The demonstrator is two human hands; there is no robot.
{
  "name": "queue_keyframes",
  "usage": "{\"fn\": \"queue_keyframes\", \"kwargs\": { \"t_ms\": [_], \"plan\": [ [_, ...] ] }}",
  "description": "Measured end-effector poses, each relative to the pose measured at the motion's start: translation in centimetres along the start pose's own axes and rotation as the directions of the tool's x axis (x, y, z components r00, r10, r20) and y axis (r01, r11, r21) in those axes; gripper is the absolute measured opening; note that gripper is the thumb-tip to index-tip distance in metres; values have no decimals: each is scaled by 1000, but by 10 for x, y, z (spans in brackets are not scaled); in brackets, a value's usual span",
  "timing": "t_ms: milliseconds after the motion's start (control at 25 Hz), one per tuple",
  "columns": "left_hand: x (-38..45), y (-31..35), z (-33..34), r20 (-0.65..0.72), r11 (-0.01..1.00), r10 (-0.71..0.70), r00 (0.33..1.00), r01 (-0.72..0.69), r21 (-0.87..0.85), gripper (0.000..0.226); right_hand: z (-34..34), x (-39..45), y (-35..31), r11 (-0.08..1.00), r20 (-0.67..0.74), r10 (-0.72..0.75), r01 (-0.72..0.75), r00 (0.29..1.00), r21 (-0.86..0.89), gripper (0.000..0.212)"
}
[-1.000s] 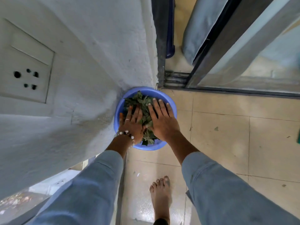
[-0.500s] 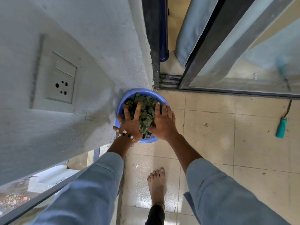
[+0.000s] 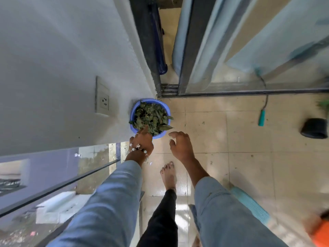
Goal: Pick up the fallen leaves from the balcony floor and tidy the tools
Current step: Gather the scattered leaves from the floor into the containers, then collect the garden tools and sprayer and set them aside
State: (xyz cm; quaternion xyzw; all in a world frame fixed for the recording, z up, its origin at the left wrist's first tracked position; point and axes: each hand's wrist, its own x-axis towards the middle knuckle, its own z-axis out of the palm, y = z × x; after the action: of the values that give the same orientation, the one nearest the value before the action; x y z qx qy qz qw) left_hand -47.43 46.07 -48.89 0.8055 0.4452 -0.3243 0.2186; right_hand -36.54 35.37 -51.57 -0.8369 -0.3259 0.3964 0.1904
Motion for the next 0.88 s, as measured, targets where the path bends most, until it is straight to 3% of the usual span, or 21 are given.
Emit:
{"fn": "queue_keyframes", "kwargs": {
  "t_ms": [200, 440, 600, 880],
  "plan": [
    [-101, 82, -36, -77, 992, 116, 990, -111, 65, 41, -83, -112, 19, 996, -162, 93, -90, 982, 28, 34],
    [-209, 213, -18, -15, 905, 369, 929, -355, 235, 55, -172, -254, 112, 969, -323, 237, -248, 916, 7, 34],
    [-286, 305, 25, 66, 776, 534, 843, -519, 360, 51, -206, -364, 185, 923, -392, 376, -376, 839, 81, 35],
    [-359, 453, 68, 163, 476, 777, 607, -737, 480, 48, -250, -476, 278, 802, -480, 595, -515, 645, 303, 36]
  ]
}}
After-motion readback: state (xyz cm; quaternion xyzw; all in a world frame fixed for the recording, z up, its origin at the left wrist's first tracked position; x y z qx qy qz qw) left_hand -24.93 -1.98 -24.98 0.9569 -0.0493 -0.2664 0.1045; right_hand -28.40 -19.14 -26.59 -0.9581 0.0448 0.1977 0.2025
